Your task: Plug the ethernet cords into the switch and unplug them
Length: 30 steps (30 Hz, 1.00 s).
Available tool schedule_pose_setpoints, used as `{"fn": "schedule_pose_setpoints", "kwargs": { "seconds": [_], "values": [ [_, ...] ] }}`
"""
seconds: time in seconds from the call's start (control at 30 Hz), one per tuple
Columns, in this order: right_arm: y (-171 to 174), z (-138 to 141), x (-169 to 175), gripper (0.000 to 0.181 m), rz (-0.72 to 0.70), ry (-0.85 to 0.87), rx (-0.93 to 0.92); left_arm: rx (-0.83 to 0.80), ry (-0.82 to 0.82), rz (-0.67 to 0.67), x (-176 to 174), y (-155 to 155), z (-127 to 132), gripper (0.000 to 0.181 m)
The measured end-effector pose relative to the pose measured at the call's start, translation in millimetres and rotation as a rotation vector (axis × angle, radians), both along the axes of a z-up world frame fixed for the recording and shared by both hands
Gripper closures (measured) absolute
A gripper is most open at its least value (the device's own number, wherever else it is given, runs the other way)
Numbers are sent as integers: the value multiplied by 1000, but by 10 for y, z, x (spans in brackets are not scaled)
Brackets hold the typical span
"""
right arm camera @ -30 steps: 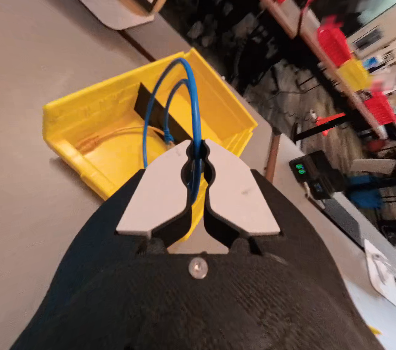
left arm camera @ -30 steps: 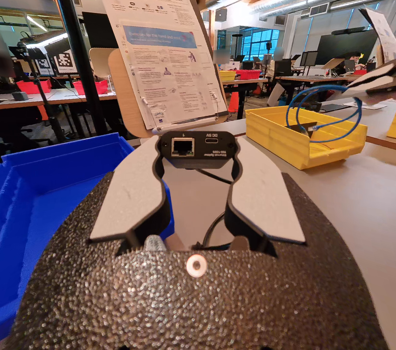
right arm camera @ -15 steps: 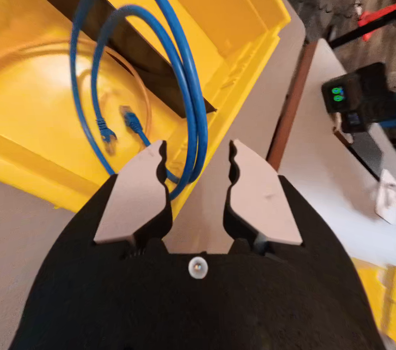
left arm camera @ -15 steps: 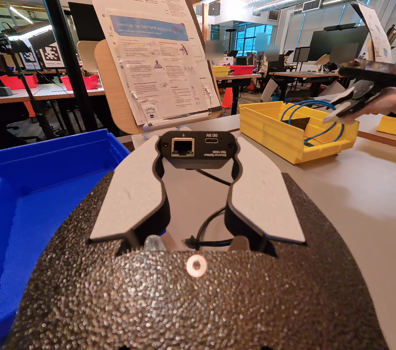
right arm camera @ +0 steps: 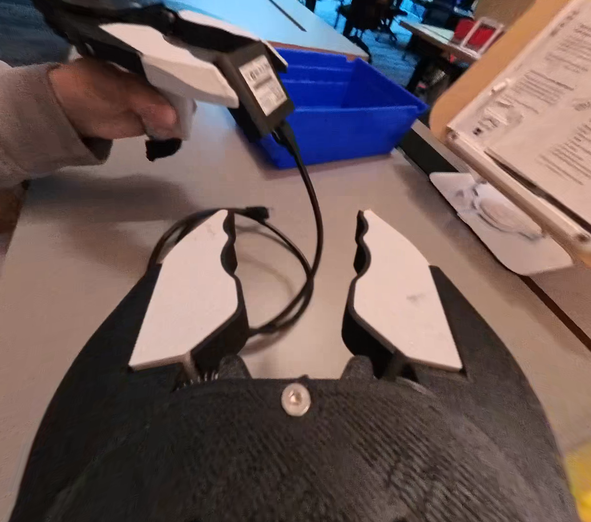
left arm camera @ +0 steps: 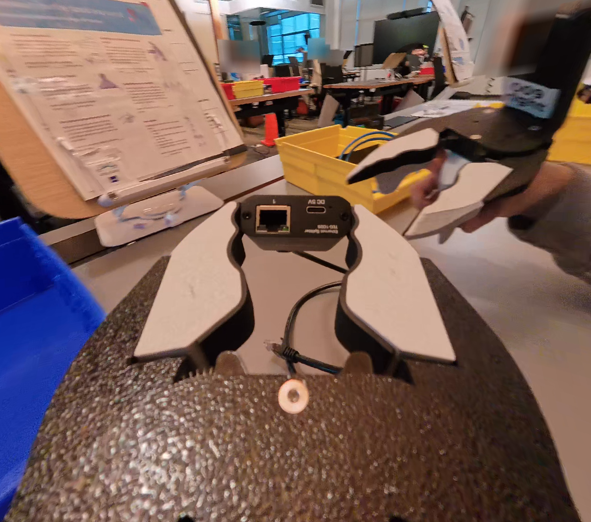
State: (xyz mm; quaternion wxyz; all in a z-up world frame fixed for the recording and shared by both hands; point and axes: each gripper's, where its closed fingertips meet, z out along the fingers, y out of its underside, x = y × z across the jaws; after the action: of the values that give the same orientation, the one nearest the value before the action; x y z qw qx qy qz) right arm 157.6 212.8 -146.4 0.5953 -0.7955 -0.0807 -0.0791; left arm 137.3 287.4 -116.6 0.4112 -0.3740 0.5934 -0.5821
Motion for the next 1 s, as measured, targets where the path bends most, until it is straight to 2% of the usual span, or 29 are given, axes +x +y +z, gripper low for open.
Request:
{"fn": "schedule_pose_setpoints", "kwargs": {
  "seconds": [0.03, 0.17, 0.27, 0.3, 0.4, 0.5, 0.63, 0.77, 1.0],
  "values": [
    [78, 6, -69, 108, 44, 16, 14, 13, -2, -34, -10, -98, 1, 120],
    [211, -87, -214, 96, 157, -23, -28, 69, -24, -201, -112, -497, 41, 120],
    [198, -98, -409, 103, 244, -69, 5, 87, -39, -310, -188, -771, 49, 120],
    [194, -83, -442, 111, 252, -97, 31, 98, -43, -330, -200, -843, 40, 120],
    [110, -78, -399, 120, 235, -317, 12, 196, -49, -340, -207, -911, -50, 120],
    [10, -166, -265, 120, 186, -542, -170, 347, 34, -321, -162, -881, -306, 120],
    [-88, -310, -107, 120, 112, -816, -400, 589, 61, -256, -92, -842, -601, 119],
    [-144, -375, -28, 120, 72, -904, -510, 615, 86, -210, -21, -881, -701, 117],
    [-152, -320, -48, 121, 77, -945, -501, 546, 50, -191, 31, -904, -736, 114]
  ]
}}
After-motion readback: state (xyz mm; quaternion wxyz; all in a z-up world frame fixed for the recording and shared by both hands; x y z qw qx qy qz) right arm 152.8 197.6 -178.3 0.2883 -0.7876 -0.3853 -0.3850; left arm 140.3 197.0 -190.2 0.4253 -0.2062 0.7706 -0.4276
